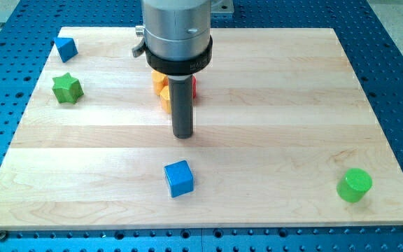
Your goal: Place the arm at the right side of the green star
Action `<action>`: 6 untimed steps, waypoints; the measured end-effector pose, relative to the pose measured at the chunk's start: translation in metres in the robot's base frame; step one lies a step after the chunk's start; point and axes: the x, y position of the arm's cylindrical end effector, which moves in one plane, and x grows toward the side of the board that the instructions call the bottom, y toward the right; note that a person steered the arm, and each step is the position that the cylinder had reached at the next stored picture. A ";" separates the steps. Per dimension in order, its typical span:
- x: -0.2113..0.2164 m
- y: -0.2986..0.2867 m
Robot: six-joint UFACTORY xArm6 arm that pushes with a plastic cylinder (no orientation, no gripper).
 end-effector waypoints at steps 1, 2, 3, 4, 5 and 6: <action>-0.002 0.002; -0.003 0.002; -0.003 0.002; -0.019 -0.016; -0.019 -0.120; -0.044 -0.169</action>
